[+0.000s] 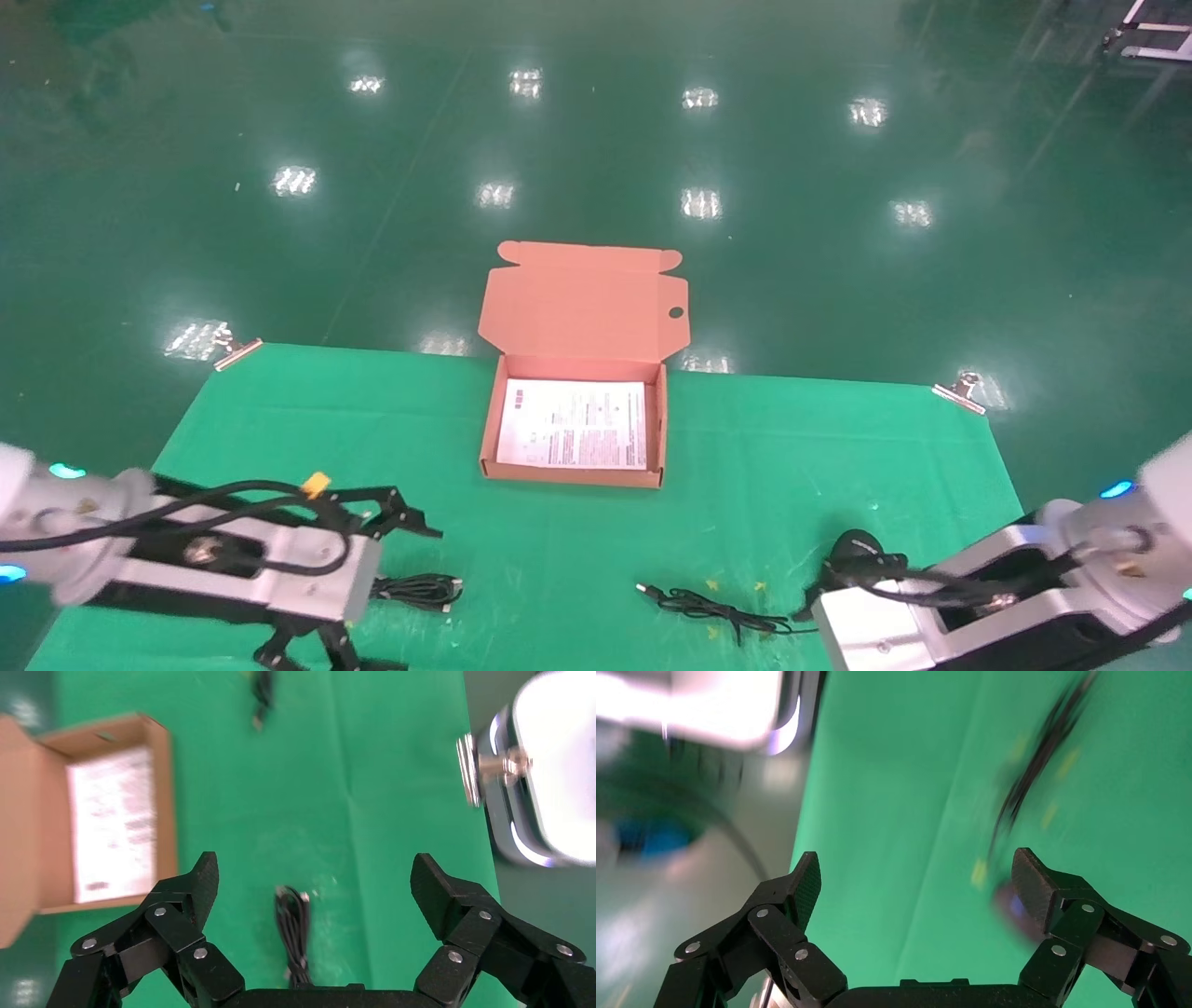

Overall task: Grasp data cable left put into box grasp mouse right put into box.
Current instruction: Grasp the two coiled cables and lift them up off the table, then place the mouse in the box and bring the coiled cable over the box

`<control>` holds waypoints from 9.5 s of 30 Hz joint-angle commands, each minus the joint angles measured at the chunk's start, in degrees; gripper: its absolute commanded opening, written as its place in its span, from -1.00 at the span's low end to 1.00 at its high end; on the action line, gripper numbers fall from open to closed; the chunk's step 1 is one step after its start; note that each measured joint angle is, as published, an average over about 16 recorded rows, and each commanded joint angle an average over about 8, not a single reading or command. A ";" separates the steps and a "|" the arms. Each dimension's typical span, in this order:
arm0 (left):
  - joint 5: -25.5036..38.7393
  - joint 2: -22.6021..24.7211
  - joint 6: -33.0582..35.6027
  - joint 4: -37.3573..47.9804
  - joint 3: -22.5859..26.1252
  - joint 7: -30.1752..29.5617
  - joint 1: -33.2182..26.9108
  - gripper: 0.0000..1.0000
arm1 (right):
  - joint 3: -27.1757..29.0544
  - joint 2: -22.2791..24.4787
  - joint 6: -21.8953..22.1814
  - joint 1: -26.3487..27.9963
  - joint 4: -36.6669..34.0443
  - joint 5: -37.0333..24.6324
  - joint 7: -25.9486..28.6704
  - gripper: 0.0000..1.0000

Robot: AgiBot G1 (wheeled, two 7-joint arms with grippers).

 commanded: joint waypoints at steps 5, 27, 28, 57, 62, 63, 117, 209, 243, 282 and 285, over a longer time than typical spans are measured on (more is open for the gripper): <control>9.56 3.21 -3.01 -0.02 4.17 -0.59 0.26 1.00 | -13.88 -5.53 0.86 5.94 -0.32 -7.29 5.29 1.00; 22.77 12.49 -10.27 19.56 7.60 -12.66 1.49 1.00 | -17.61 -7.98 20.62 -2.96 -0.61 -18.80 16.42 1.00; 22.75 13.05 -10.60 21.41 7.51 -12.64 1.15 1.00 | -17.66 -8.15 21.33 -3.36 -0.75 -19.32 16.76 1.00; 20.51 25.27 -18.45 62.40 5.94 0.82 -8.03 1.00 | -17.79 -16.89 33.77 -9.94 -14.06 -23.15 14.10 1.00; 20.41 26.19 -19.36 65.88 5.89 3.09 -8.76 1.00 | -17.78 -17.73 34.69 -11.13 -16.41 -22.24 12.88 1.00; 20.43 26.32 -19.55 66.43 5.91 3.47 -8.87 1.00 | -17.77 -17.89 34.84 -11.31 -16.92 -22.07 12.63 1.00; 20.55 26.90 -20.56 69.34 5.97 5.35 -9.53 -1.00 | -17.83 -19.15 35.66 -12.47 -20.47 -21.28 11.07 -1.00; 47.93 13.19 -43.93 18.24 0.64 -18.62 -2.86 -1.00 | -15.80 -33.73 67.09 -1.47 -30.01 -15.79 -0.67 -1.00; 47.63 13.30 -43.77 17.52 0.70 -18.67 -2.51 -1.00 | -18.27 -32.27 64.82 -6.77 -36.63 -5.21 9.39 1.00; 42.04 33.08 -59.14 31.95 9.29 -9.69 3.99 -1.00 | -19.18 -1.34 57.83 2.62 -0.40 -31.57 37.92 1.00; 40.28 33.47 -60.23 33.33 11.52 -9.72 3.42 -1.00 | -18.95 -1.02 56.69 2.47 0.64 -34.23 40.39 1.00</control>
